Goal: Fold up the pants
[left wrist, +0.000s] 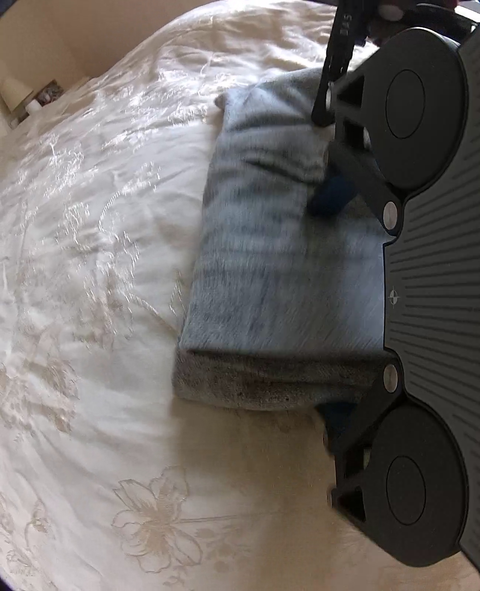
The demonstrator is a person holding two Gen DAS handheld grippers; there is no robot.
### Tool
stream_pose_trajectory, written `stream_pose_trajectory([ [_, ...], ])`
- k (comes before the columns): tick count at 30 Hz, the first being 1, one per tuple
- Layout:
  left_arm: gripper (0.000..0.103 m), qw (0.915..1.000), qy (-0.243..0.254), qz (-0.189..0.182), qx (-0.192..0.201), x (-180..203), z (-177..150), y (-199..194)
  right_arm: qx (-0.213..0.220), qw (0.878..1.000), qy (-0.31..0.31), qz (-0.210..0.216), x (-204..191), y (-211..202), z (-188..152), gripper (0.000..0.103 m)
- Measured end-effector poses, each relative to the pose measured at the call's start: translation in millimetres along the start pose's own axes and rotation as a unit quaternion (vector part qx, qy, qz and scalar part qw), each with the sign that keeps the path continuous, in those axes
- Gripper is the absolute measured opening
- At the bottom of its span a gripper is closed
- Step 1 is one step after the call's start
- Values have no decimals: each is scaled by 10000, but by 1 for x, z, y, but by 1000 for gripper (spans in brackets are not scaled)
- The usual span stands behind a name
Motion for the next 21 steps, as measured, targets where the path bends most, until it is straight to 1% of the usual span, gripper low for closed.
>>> stream_pose_trajectory([
  [1,68,10000,21,90,38,3,-1,-3,47,10000,-44,-53,-4,-5,-1,22],
  [2,62,9998,57,150,103,8,-3,-8,102,9998,-131,-125,-11,-12,-2,20],
  [3,55,9997,53,153,159,10,-4,-11,159,9994,-233,-196,-19,-19,-3,19],
  [4,50,9996,31,161,209,11,-5,-14,212,9989,-341,-229,-27,-25,-5,18],
  [5,48,9996,20,150,244,12,-6,-18,266,9983,-446,-250,-37,-32,-7,17],
  [7,38,9994,42,62,325,12,-8,-27,361,9970,-628,-288,-56,-44,-9,17],
  [10,30,9984,141,-100,546,13,-6,-48,488,9951,-808,-288,-85,-58,-9,16],
  [13,30,9962,235,-286,784,7,1,-73,658,9916,-1047,-366,-120,-70,-2,16],
  [17,30,9931,278,-395,1065,-15,17,-105,859,9884,-1243,-171,-170,-78,21,16],
  [19,30,9914,282,-372,1223,-29,28,-125,891,9863,-1382,-97,-202,-73,39,16],
  [21,30,9894,281,-246,1403,-49,41,-148,869,9835,-1587,15,-241,-57,62,16],
])
Point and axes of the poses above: each gripper's, at about its wrist camera, not at the fingertips, and y roughly the way its jaws point, x to its right, z to its top, the point moved 6 cm from there along y, roughly the way its jaws point, and after that the axes turned 12 degrees about -x, right-handed, at the moved point
